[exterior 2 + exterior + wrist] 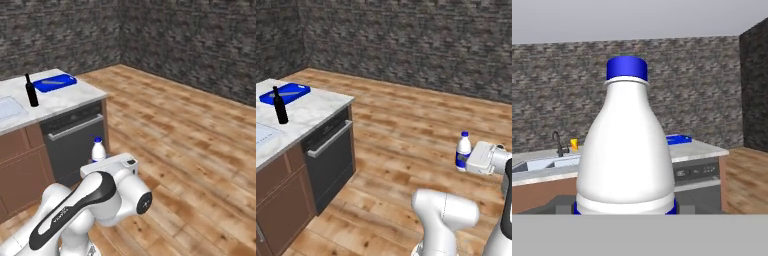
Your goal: Place the drinks on the dining counter in a tight cluster.
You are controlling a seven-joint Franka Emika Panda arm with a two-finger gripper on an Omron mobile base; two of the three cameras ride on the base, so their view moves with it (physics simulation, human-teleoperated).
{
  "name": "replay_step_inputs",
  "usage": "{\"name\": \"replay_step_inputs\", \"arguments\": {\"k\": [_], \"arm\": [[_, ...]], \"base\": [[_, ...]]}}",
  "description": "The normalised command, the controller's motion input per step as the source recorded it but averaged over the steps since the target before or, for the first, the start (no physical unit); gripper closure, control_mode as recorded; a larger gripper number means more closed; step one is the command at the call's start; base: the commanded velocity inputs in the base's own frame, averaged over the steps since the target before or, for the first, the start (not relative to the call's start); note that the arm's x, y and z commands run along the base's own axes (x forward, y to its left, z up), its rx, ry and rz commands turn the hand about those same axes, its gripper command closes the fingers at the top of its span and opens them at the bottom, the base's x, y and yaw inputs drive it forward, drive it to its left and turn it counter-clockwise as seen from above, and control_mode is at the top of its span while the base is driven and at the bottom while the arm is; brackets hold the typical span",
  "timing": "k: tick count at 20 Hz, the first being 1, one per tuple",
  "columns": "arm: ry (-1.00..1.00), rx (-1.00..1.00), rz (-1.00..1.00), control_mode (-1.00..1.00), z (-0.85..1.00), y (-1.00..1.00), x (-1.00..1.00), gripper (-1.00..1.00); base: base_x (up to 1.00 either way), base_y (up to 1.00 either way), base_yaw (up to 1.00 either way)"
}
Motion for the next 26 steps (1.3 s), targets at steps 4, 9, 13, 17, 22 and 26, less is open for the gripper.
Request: {"name": "replay_step_inputs", "arguments": {"k": [4, 9, 13, 17, 22, 26], "arm": [[0.0, 0.0, 0.0, 1.0, 0.0, 0.0, 0.0, 1.0], [0.0, 0.0, 0.0, 1.0, 0.0, 0.0, 0.0, 1.0], [0.0, 0.0, 0.0, 1.0, 0.0, 0.0, 0.0, 1.0], [0.0, 0.0, 0.0, 1.0, 0.0, 0.0, 0.0, 1.0], [0.0, 0.0, 0.0, 1.0, 0.0, 0.0, 0.0, 1.0], [0.0, 0.0, 0.0, 1.0, 0.0, 0.0, 0.0, 1.0]], "base": [[0.71, 0.02, 0.32], [0.63, 0.04, 0.42], [0.59, 0.01, 0.46], [0.62, 0.02, 0.41], [0.68, 0.03, 0.34], [0.72, -0.07, 0.2]]}}
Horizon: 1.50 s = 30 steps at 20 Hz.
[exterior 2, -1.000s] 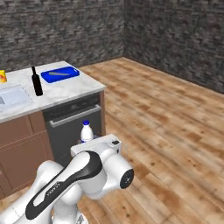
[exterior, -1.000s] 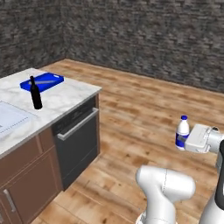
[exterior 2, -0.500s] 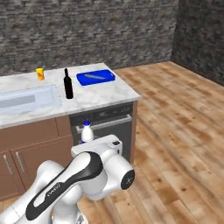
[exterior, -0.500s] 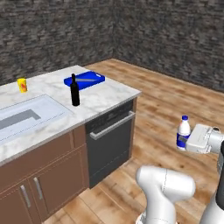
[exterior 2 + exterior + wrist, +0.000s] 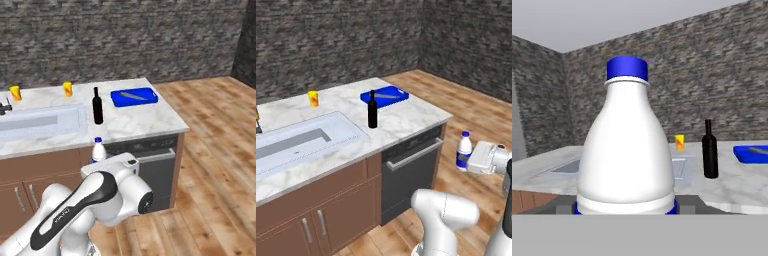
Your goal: Place the drinks on the dining counter in a tight cluster.
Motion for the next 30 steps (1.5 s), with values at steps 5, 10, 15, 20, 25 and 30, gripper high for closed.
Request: {"name": "replay_step_inputs", "arguments": {"k": [5, 10, 15, 20, 25, 30], "arm": [[0.0, 0.0, 0.0, 1.0, 0.0, 0.0, 0.0, 1.0], [0.0, 0.0, 0.0, 1.0, 0.0, 0.0, 0.0, 1.0], [0.0, 0.0, 0.0, 1.0, 0.0, 0.0, 0.0, 1.0], [0.0, 0.0, 0.0, 1.0, 0.0, 0.0, 0.0, 1.0], [0.0, 0.0, 0.0, 1.0, 0.0, 0.0, 0.0, 1.0], [0.0, 0.0, 0.0, 1.0, 0.0, 0.0, 0.0, 1.0]], "base": [[0.73, -0.22, 0.04], [0.6, -0.24, 0.19], [0.49, -0.26, 0.28], [0.43, -0.35, 0.2], [0.39, -0.45, 0.11], [0.33, -0.4, 0.21]]}}
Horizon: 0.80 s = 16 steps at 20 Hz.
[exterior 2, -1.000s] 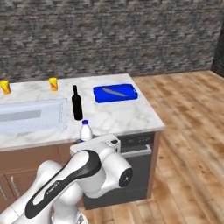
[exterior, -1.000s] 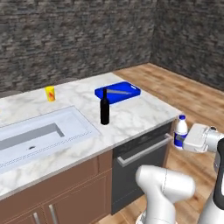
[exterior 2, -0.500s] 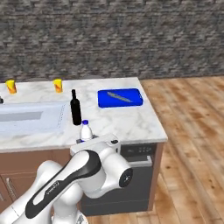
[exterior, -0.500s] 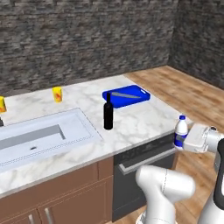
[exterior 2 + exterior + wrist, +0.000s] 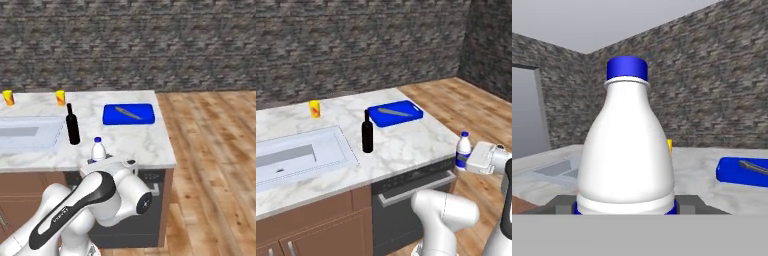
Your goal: Place the drinks on the dining counter in a tight cluster.
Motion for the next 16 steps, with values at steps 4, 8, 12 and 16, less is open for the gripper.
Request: {"name": "replay_step_inputs", "arguments": {"k": [4, 8, 12, 16], "arm": [[0.0, 0.0, 0.0, 1.0, 0.0, 0.0, 0.0, 1.0], [0.0, 0.0, 0.0, 1.0, 0.0, 0.0, 0.0, 1.0], [0.0, 0.0, 0.0, 1.0, 0.0, 0.0, 0.0, 1.0], [0.0, 0.0, 0.0, 1.0, 0.0, 0.0, 0.0, 1.0]], "base": [[0.39, -0.25, 0.35], [0.37, -0.3, 0.29], [0.38, -0.36, 0.2], [0.4, -0.37, 0.17]]}}
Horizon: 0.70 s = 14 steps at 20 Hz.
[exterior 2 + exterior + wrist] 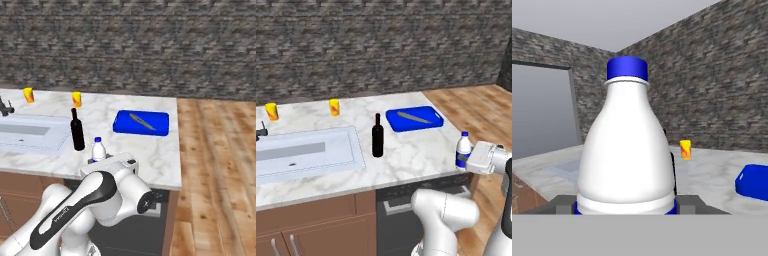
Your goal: Place the drinks on the dining counter in a tight cluster.
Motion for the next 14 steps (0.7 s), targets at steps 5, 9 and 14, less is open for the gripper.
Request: {"name": "replay_step_inputs", "arguments": {"k": [5, 9, 14], "arm": [[0.0, 0.0, 0.0, 1.0, 0.0, 0.0, 0.0, 1.0], [0.0, 0.0, 0.0, 1.0, 0.0, 0.0, 0.0, 1.0], [0.0, 0.0, 0.0, 1.0, 0.0, 0.0, 0.0, 1.0]], "base": [[0.47, -0.32, 0.19], [0.5, -0.29, 0.2], [0.4, -0.23, 0.15]]}}
